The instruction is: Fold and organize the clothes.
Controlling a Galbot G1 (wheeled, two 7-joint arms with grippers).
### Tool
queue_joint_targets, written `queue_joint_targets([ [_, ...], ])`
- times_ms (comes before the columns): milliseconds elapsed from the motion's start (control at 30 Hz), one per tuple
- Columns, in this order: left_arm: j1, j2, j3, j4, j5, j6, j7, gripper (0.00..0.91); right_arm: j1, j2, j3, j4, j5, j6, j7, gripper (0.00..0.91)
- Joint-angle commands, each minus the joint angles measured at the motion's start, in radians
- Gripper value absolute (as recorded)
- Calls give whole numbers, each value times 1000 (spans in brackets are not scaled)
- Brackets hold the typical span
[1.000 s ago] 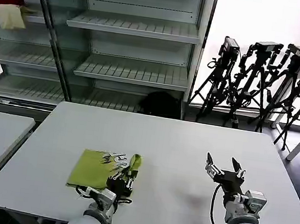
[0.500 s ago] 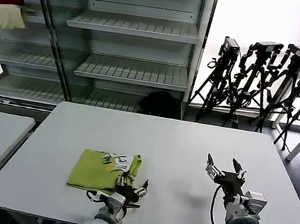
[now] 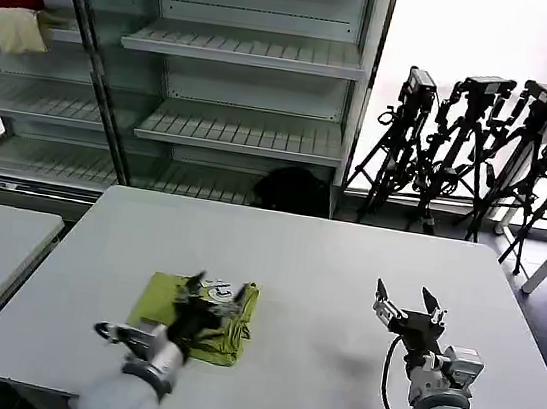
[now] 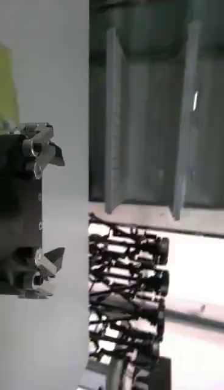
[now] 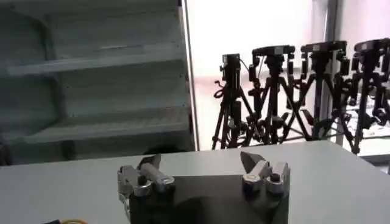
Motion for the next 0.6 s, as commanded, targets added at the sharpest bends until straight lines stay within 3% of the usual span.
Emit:
queue_joint_targets([
  [33, 75, 199, -532, 39, -316, 25, 80, 907, 4, 5, -9, -25, -7, 2, 4, 907],
  [333, 94, 116, -362, 114, -94, 46, 116, 907, 6, 14, -31, -31, -24, 1, 11, 907],
  [600, 60, 95, -252, 179, -78, 46, 96, 907, 5, 14, -29, -35, -26, 1, 14, 907],
])
